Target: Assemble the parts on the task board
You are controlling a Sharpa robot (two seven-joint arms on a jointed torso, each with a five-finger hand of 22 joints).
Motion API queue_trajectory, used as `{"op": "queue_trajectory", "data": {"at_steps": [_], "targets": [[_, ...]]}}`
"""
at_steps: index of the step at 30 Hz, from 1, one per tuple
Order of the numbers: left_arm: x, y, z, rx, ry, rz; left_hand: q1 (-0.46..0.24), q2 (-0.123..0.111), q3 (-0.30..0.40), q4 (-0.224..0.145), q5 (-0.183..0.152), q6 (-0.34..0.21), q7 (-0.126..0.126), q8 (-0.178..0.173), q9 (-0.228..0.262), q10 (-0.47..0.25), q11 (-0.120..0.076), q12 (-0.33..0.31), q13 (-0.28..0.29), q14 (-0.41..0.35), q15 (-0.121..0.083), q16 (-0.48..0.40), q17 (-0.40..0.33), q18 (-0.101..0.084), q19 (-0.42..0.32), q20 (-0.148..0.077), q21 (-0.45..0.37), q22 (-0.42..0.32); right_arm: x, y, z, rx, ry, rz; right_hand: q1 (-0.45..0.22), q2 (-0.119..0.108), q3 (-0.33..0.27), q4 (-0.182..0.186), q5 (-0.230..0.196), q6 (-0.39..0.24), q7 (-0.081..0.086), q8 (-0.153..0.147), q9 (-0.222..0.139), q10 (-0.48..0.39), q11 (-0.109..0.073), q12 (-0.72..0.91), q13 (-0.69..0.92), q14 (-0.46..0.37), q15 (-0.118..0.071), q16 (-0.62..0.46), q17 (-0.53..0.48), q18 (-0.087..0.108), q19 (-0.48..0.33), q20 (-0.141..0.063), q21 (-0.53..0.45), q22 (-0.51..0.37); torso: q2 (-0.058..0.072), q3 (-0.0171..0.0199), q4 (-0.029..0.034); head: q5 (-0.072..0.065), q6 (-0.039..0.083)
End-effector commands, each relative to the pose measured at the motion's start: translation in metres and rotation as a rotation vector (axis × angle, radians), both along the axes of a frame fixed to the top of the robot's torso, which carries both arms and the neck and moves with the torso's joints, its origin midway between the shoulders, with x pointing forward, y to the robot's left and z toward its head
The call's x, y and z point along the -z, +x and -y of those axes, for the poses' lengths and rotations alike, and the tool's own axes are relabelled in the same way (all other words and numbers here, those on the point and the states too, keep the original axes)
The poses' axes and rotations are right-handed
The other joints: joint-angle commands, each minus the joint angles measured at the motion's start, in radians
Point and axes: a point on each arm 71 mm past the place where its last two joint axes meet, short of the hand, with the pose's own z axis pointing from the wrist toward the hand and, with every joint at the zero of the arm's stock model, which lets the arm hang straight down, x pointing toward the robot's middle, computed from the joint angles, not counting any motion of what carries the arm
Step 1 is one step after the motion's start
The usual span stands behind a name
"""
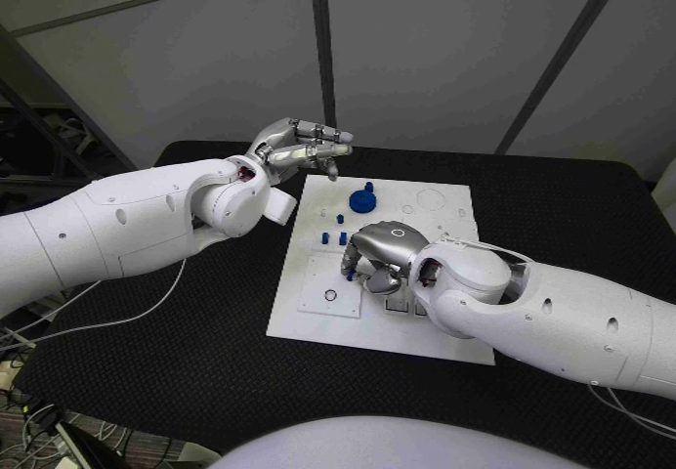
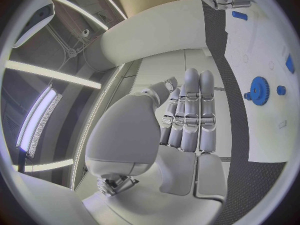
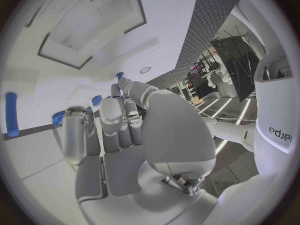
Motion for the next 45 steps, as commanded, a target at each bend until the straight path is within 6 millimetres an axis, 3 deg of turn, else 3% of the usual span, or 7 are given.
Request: {"op": "queue_trajectory", "data": {"at_steps": [1,15,19,25,33,40,45], "targets": [[-0.001,0.0,0.002,0.011,-0.009,0.0,-0.001,0.008,-0.006,-0.001,-0.006,-0.003,0.003,-0.005,-0.002,-0.007,0.003,0.002,-0.001,0.002,0.006,-0.003,-0.001,-0.012,-0.008,0.002,-0.002,-0.002,0.001,0.0,-0.002,0.0,-0.038,0.003,-0.013,0.002,0.005,0.001,0.003,-0.004,0.003,-0.004,0.0,0.003,-0.004,0.005,0.0,0.007,-0.002,0.003,0.0,-0.006,0.039,-0.002,0.003,0.155,0.001,-0.0007,0.0009,-0.002,-0.001],[-0.001,0.0,0.002,0.012,-0.009,0.0,-0.002,0.01,-0.008,-0.001,-0.006,-0.003,0.003,-0.005,-0.002,-0.008,0.003,0.002,-0.001,0.003,0.007,-0.006,-0.002,-0.012,-0.008,0.002,-0.003,-0.003,0.005,-0.003,-0.006,-0.005,-0.065,0.009,-0.042,-0.013,-0.005,0.006,-0.002,-0.015,0.004,-0.006,-0.001,-0.014,-0.001,0.003,-0.008,0.002,0.0,-0.003,-0.017,-0.004,0.034,0.0,-0.006,0.147,0.0,-0.0004,0.0011,-0.001,-0.004],[-0.001,0.0,0.002,0.013,-0.009,-0.001,-0.002,0.01,-0.008,-0.001,-0.006,-0.003,0.003,-0.005,-0.002,-0.008,0.003,0.002,-0.001,0.003,0.007,-0.006,-0.002,-0.012,-0.008,0.002,-0.003,-0.003,0.005,-0.002,-0.006,-0.002,-0.05,0.016,-0.06,-0.032,-0.006,0.009,-0.007,-0.061,0.016,-0.01,-0.014,-0.06,0.011,0.001,-0.021,-0.005,0.011,-0.019,-0.043,0.002,0.02,0.006,-0.028,0.127,0.0,-0.0003,0.0,0.001,-0.003],[-0.001,0.0,0.002,0.014,-0.009,-0.003,-0.002,0.01,-0.008,-0.001,-0.006,-0.003,0.003,-0.005,-0.002,-0.008,0.003,0.002,-0.001,0.003,0.007,-0.006,-0.002,-0.012,-0.008,0.002,-0.003,-0.003,0.002,-0.001,-0.004,0.005,-0.006,0.035,-0.071,-0.077,-0.018,0.009,-0.015,-0.147,0.044,-0.009,-0.046,-0.165,0.039,0.003,-0.045,-0.035,0.034,-0.097,-0.145,0.028,-0.039,0.027,-0.128,0.034,0.0,0.0003,-0.0008,0.0,-0.002],[-0.001,0.0,0.002,0.013,-0.008,-0.004,-0.002,0.01,-0.008,-0.001,-0.006,-0.003,0.003,-0.005,-0.002,-0.008,0.003,0.002,-0.001,0.003,0.007,-0.006,-0.002,-0.012,-0.008,0.002,-0.003,-0.003,-0.006,-0.006,0.001,0.009,0.076,0.075,-0.063,-0.086,-0.05,0.015,-0.015,-0.162,0.05,-0.007,-0.062,-0.207,0.046,0.01,-0.054,-0.047,0.039,-0.145,-0.208,0.04,-0.064,0.036,-0.178,-0.011,0.0,0.0006,0.0009,0.0,0.002],[-0.001,0.0,0.0,0.01,-0.007,-0.003,-0.003,0.01,-0.008,-0.001,-0.007,-0.004,0.003,-0.006,-0.003,-0.009,0.003,0.002,-0.001,0.003,0.007,-0.007,-0.002,-0.012,-0.008,0.003,-0.004,-0.003,-0.016,-0.015,0.016,0.018,0.148,0.098,-0.063,-0.088,-0.063,0.023,-0.015,-0.159,0.048,-0.005,-0.066,-0.204,0.045,0.016,-0.053,-0.045,0.038,-0.149,-0.215,0.039,-0.061,0.036,-0.18,-0.012,-0.001,0.0005,-0.0001,-0.003,0.007],[-0.001,0.0,-0.001,0.01,-0.006,-0.004,-0.003,0.01,-0.008,-0.001,-0.007,-0.004,0.003,-0.006,-0.003,-0.009,0.003,0.002,-0.001,0.003,0.007,-0.007,-0.002,-0.012,-0.008,0.003,-0.004,-0.003,-0.022,-0.011,0.044,0.079,0.148,0.074,-0.057,-0.084,-0.065,0.027,-0.015,-0.151,0.045,-0.003,-0.069,-0.189,0.041,0.026,-0.051,-0.04,0.036,-0.145,-0.213,0.037,-0.054,0.034,-0.174,-0.005,-0.002,-0.0008,-0.0013,-0.01,0.014]]}}
